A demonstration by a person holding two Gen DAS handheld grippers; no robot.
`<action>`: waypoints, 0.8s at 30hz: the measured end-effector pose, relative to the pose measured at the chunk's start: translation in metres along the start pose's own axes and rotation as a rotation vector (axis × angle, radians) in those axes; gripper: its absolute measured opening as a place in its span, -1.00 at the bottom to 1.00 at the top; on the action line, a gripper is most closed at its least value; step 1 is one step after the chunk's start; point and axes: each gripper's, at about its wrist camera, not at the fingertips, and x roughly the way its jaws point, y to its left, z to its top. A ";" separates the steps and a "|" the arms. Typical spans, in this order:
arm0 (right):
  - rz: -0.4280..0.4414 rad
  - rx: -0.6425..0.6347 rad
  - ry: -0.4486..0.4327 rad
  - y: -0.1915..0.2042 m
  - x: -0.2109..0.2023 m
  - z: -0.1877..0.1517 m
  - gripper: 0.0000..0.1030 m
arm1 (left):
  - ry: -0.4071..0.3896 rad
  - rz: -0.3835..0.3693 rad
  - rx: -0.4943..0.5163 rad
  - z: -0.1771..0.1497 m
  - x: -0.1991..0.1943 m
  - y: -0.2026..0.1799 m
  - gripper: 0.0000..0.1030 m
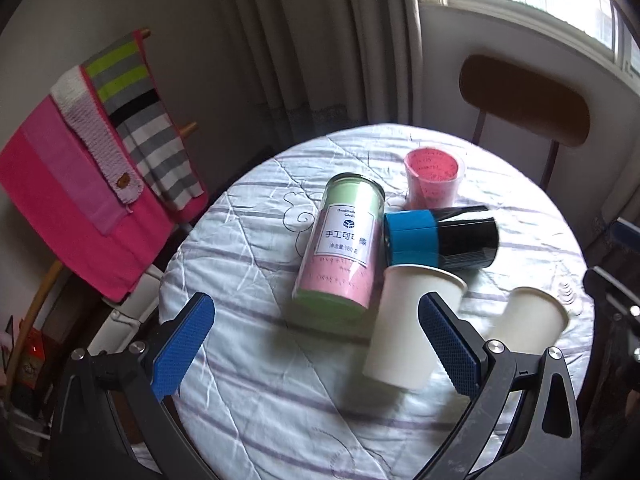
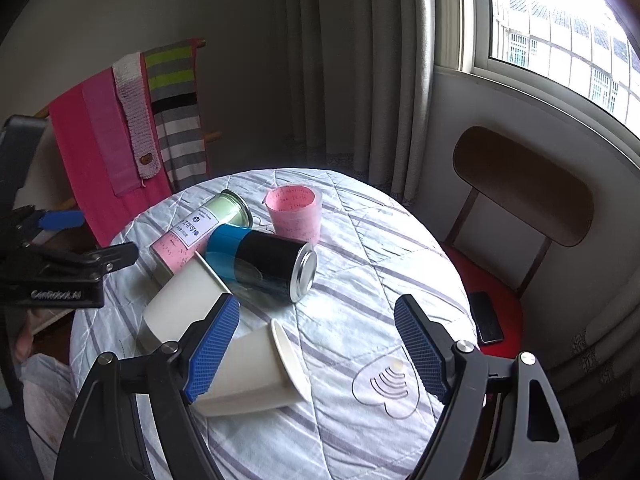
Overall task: Flip cup upright
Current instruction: 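Move the left tool toward the pink-labelled jar lying on its side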
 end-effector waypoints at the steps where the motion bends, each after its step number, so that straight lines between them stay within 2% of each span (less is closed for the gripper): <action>1: 0.005 0.003 0.006 -0.001 0.004 0.003 0.58 | 0.012 -0.002 0.007 0.004 0.007 0.001 1.00; 10: 0.003 0.005 0.028 -0.003 0.027 0.014 0.58 | 0.156 -0.092 0.117 0.040 0.085 0.007 1.00; 14: -0.002 0.011 0.041 -0.006 0.034 0.015 0.58 | 0.205 -0.109 0.148 0.047 0.108 0.001 1.00; 16: -0.005 0.015 0.047 -0.008 0.037 0.016 0.58 | 0.235 -0.150 0.147 0.050 0.117 0.000 1.00; 19: -0.010 0.018 0.053 -0.010 0.040 0.016 0.58 | 0.241 -0.143 0.165 0.056 0.123 -0.003 0.91; 23: -0.013 0.017 0.055 -0.011 0.042 0.017 0.58 | 0.301 -0.247 0.149 0.061 0.138 0.004 0.82; 24: -0.017 0.017 0.056 -0.011 0.042 0.016 0.58 | 0.314 -0.271 0.141 0.062 0.140 0.006 0.70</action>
